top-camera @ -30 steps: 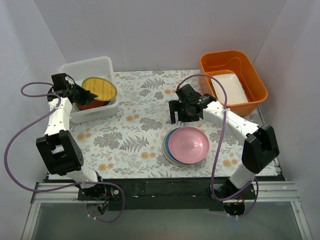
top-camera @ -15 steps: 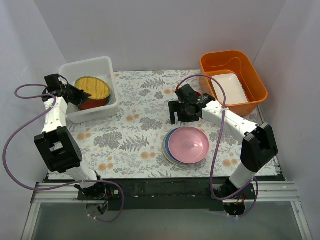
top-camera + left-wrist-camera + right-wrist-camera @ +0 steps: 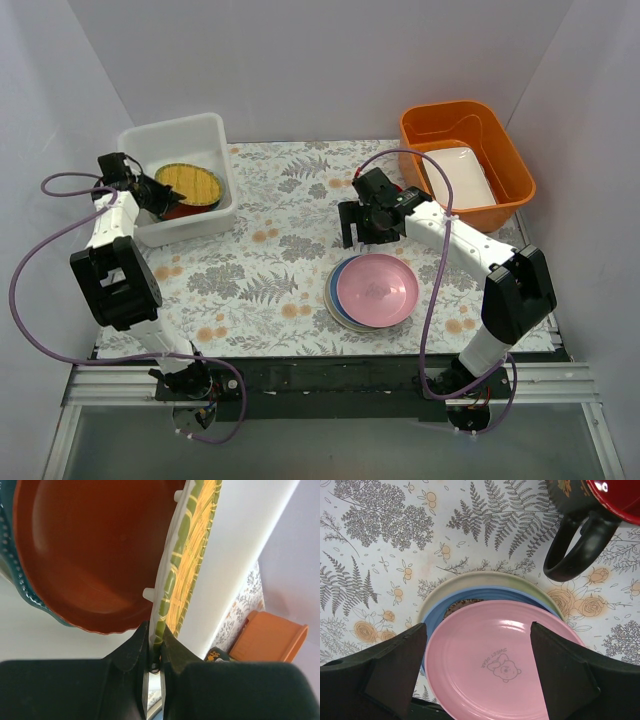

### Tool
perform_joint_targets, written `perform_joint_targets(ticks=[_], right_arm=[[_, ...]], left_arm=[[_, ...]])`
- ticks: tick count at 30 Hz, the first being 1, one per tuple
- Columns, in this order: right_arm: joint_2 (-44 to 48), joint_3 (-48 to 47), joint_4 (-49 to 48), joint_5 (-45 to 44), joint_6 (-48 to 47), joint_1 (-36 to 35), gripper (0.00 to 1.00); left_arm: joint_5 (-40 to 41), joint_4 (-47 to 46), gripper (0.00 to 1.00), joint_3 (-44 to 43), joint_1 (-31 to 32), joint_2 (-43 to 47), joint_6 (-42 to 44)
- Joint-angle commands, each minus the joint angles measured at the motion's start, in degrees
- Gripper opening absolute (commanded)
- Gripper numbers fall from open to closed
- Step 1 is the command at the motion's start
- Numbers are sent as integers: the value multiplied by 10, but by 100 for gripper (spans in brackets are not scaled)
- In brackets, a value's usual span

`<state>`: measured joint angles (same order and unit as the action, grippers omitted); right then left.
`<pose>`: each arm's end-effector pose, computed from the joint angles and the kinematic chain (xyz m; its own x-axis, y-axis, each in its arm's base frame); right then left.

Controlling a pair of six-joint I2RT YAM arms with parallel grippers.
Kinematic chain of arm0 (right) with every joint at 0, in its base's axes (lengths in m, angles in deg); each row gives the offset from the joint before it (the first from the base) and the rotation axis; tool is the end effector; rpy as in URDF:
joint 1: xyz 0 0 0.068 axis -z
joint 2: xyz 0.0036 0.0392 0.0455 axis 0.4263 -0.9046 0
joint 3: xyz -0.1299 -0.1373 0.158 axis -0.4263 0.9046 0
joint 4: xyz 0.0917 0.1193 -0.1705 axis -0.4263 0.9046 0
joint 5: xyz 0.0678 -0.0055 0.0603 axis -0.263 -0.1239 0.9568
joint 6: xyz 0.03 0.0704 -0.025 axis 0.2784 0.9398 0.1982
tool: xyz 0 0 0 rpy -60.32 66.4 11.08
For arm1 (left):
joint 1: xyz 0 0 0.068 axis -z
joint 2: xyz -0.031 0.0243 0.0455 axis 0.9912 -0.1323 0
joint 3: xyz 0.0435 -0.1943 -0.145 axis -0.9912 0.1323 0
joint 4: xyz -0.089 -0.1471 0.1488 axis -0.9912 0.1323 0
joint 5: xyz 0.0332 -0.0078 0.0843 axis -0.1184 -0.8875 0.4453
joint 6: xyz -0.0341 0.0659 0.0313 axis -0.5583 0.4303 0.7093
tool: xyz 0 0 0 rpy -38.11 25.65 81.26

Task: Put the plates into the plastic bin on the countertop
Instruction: Place the plate in the plastic bin.

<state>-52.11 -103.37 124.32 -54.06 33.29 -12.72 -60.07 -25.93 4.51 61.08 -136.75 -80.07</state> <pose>0.2677 0.1981 0.2284 -0.8288 -0.1139 -0.5478 -0.2270 0.9633 0.1433 0.3435 0.1055 0.2210 0.0045 -0.9790 0.2038 -0.7408 -0.1402 -0.6569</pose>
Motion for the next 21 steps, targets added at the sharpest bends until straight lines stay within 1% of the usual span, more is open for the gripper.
perform_joint_targets(ticks=[1, 2, 3, 4, 5, 7, 8, 9, 10, 15, 17, 18, 21], right_arm=[[15, -15, -5, 4, -8, 4, 91], [12, -17, -5, 5, -8, 6, 91], [9, -17, -6, 6, -8, 7, 91], [8, -20, -5, 8, -8, 7, 91], [6, -20, -5, 8, -8, 7, 91], [2, -23, -8, 12, -3, 7, 91], [0, -23, -9, 13, -3, 7, 91], [-2, -24, -9, 19, -2, 7, 91], [-3, -23, -11, 21, 0, 7, 91], [0, -24, -9, 19, 0, 7, 91], [1, -25, -9, 15, -1, 7, 91], [2, -26, -8, 15, -2, 7, 91], [3, -23, -7, 17, -2, 7, 91]], left_arm=[[-1, -25, 5, 3, -3, 0, 16], [-4, -26, 15, 8, -4, -2, 19], [-4, -27, 26, 12, -4, -1, 23], [-7, -30, 34, 17, -4, -2, 23], [-6, -30, 48, 25, -4, -1, 29], [-2, -29, 60, 30, -3, 0, 34], [1, -25, 68, 36, -4, 1, 37], [7, -22, 84, 37, -4, 4, 42], [15, -19, 98, 39, -4, 7, 45], [49, 9, 98, 32, -4, 23, 58], [67, 16, 98, 33, -3, 46, 55], [99, 21, 98, 33, -4, 54, 57], [119, 19, 98, 33, -3, 81, 58]])
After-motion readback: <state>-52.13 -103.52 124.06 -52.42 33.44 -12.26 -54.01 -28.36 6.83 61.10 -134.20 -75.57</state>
